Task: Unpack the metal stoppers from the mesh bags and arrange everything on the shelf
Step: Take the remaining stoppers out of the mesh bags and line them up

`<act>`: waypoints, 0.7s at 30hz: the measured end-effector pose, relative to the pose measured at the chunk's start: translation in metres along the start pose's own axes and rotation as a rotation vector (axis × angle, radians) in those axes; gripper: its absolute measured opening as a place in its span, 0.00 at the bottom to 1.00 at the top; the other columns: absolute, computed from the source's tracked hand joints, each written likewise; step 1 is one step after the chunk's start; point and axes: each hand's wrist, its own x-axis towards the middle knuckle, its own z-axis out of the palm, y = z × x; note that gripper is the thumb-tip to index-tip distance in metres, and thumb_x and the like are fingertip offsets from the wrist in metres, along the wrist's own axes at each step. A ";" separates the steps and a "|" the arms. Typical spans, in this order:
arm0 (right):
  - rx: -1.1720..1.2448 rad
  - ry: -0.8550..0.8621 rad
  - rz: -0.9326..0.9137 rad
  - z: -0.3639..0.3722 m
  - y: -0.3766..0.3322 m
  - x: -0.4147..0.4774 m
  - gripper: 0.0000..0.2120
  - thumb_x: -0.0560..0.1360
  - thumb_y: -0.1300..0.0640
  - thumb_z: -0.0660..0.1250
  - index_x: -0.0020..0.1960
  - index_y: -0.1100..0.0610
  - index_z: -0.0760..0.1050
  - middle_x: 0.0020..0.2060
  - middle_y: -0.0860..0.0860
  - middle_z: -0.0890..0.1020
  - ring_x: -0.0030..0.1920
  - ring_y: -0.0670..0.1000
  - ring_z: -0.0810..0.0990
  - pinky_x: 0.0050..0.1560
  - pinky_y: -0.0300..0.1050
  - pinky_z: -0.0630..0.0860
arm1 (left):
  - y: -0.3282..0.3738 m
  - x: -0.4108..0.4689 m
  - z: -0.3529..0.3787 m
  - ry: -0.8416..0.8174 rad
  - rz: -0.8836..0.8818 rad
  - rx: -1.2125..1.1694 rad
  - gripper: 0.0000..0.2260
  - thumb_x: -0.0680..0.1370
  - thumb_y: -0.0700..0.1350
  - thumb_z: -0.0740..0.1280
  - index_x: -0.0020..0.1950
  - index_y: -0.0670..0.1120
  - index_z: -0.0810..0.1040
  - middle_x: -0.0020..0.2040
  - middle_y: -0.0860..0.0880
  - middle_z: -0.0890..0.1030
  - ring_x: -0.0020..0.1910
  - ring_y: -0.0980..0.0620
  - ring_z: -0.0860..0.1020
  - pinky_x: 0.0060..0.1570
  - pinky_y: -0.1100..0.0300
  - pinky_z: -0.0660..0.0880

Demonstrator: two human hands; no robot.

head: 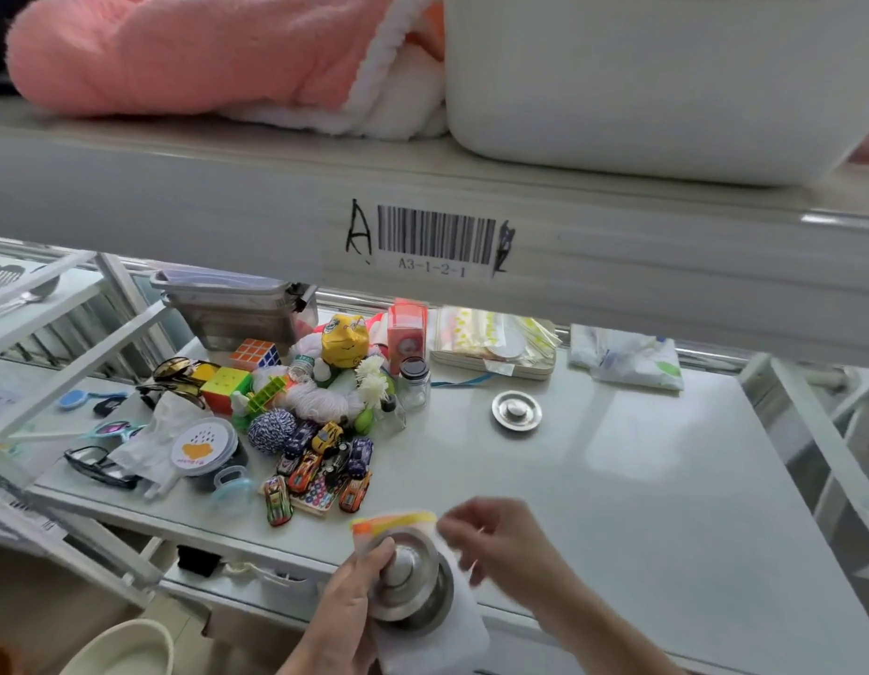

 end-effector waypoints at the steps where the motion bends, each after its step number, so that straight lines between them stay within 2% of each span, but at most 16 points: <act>1: -0.118 -0.010 -0.006 0.005 0.002 -0.012 0.10 0.68 0.49 0.76 0.43 0.56 0.85 0.29 0.48 0.83 0.28 0.45 0.78 0.28 0.41 0.76 | 0.001 -0.006 0.006 -0.015 -0.013 -0.032 0.13 0.79 0.41 0.65 0.53 0.31 0.81 0.41 0.35 0.87 0.44 0.43 0.87 0.49 0.56 0.83; 2: -0.198 0.006 -0.009 0.008 0.005 -0.020 0.12 0.65 0.46 0.76 0.43 0.53 0.85 0.30 0.47 0.83 0.28 0.43 0.78 0.30 0.41 0.77 | 0.001 -0.010 0.011 -0.022 -0.026 -0.062 0.15 0.77 0.44 0.68 0.55 0.33 0.82 0.48 0.31 0.86 0.51 0.35 0.85 0.57 0.46 0.80; 4: -0.205 0.043 0.023 0.010 0.008 -0.030 0.10 0.64 0.48 0.76 0.42 0.52 0.85 0.30 0.47 0.84 0.29 0.43 0.79 0.33 0.42 0.78 | -0.002 -0.014 0.017 -0.038 -0.043 -0.066 0.20 0.72 0.48 0.71 0.57 0.35 0.82 0.53 0.28 0.83 0.54 0.30 0.82 0.60 0.38 0.77; 6: -0.131 0.067 0.082 0.009 0.011 -0.036 0.08 0.65 0.53 0.76 0.42 0.56 0.84 0.30 0.49 0.83 0.30 0.44 0.80 0.34 0.42 0.79 | -0.003 -0.018 0.022 -0.042 -0.055 -0.082 0.23 0.72 0.52 0.70 0.58 0.35 0.82 0.53 0.27 0.83 0.52 0.32 0.83 0.54 0.41 0.81; 9: 0.067 0.066 0.168 0.006 0.016 -0.041 0.06 0.69 0.61 0.73 0.44 0.64 0.82 0.30 0.52 0.81 0.31 0.48 0.79 0.35 0.42 0.78 | -0.002 -0.027 0.027 -0.100 -0.176 -0.238 0.33 0.75 0.64 0.64 0.55 0.34 0.84 0.54 0.29 0.83 0.54 0.34 0.83 0.57 0.42 0.79; 10: 0.142 0.062 0.189 0.005 0.018 -0.043 0.05 0.71 0.63 0.73 0.44 0.66 0.82 0.30 0.54 0.81 0.31 0.49 0.79 0.35 0.42 0.79 | -0.003 -0.027 0.028 -0.122 -0.202 -0.259 0.34 0.74 0.66 0.63 0.54 0.34 0.85 0.53 0.30 0.84 0.50 0.36 0.85 0.54 0.43 0.81; 12: 0.271 0.041 0.221 0.003 0.021 -0.045 0.03 0.72 0.65 0.73 0.43 0.66 0.82 0.30 0.56 0.79 0.30 0.51 0.78 0.33 0.42 0.79 | -0.004 -0.025 0.027 -0.137 -0.208 -0.297 0.33 0.74 0.63 0.63 0.55 0.33 0.83 0.50 0.31 0.85 0.43 0.38 0.86 0.47 0.47 0.83; 15: 0.520 0.042 0.299 -0.005 0.026 -0.042 0.04 0.74 0.69 0.71 0.41 0.64 0.79 0.29 0.57 0.77 0.26 0.50 0.75 0.27 0.40 0.76 | -0.002 -0.026 0.026 -0.168 -0.232 -0.326 0.25 0.74 0.54 0.65 0.54 0.32 0.84 0.48 0.32 0.85 0.43 0.39 0.86 0.50 0.48 0.80; 17: 0.644 0.138 0.334 -0.018 0.029 -0.028 0.06 0.75 0.71 0.68 0.40 0.65 0.78 0.27 0.57 0.78 0.25 0.49 0.74 0.25 0.38 0.77 | -0.004 -0.025 0.021 -0.156 -0.226 -0.348 0.19 0.73 0.49 0.66 0.51 0.33 0.83 0.44 0.34 0.86 0.41 0.41 0.85 0.51 0.49 0.78; 18: 0.666 0.215 0.338 -0.027 0.031 -0.018 0.06 0.76 0.71 0.67 0.40 0.66 0.78 0.28 0.58 0.79 0.24 0.49 0.75 0.25 0.38 0.78 | -0.006 -0.023 0.018 -0.134 -0.217 -0.361 0.17 0.73 0.47 0.67 0.53 0.34 0.81 0.43 0.35 0.86 0.43 0.41 0.85 0.53 0.49 0.77; 21: 0.568 0.475 0.330 -0.056 0.038 0.020 0.03 0.74 0.69 0.71 0.43 0.68 0.79 0.32 0.60 0.82 0.26 0.50 0.80 0.29 0.39 0.82 | -0.012 -0.021 0.013 -0.065 -0.172 -0.311 0.19 0.73 0.43 0.67 0.60 0.33 0.79 0.47 0.33 0.83 0.49 0.38 0.80 0.67 0.40 0.71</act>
